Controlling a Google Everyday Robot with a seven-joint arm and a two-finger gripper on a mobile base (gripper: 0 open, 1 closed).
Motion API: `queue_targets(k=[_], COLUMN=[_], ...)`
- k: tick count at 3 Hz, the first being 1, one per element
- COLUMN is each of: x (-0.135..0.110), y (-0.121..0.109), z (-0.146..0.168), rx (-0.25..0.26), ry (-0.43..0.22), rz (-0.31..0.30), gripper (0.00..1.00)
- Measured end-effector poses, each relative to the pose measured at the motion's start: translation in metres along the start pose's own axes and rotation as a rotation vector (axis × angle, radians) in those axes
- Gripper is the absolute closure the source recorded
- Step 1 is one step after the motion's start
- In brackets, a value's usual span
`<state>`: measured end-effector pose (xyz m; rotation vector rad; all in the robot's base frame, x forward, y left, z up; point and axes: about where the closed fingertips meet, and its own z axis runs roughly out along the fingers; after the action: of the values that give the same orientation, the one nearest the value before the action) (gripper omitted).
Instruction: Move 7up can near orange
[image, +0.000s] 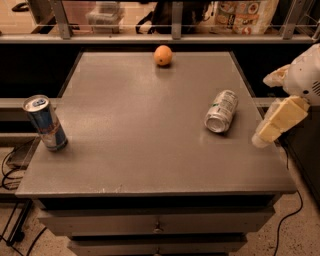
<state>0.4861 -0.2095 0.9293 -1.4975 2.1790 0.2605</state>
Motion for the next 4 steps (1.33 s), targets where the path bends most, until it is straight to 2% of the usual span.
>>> queue_targets(k=[1,3,4], x=[-0.017,-0.036,-0.035], y=[-0.010,-0.035,-0.053], z=[0.026,0.073,0.093], rx=[0.009,0.102,0.117], ry=[-0.032,0.013,0.032], rz=[-0.020,-0.101,-0.092], gripper=[0.00,0.00,0.00])
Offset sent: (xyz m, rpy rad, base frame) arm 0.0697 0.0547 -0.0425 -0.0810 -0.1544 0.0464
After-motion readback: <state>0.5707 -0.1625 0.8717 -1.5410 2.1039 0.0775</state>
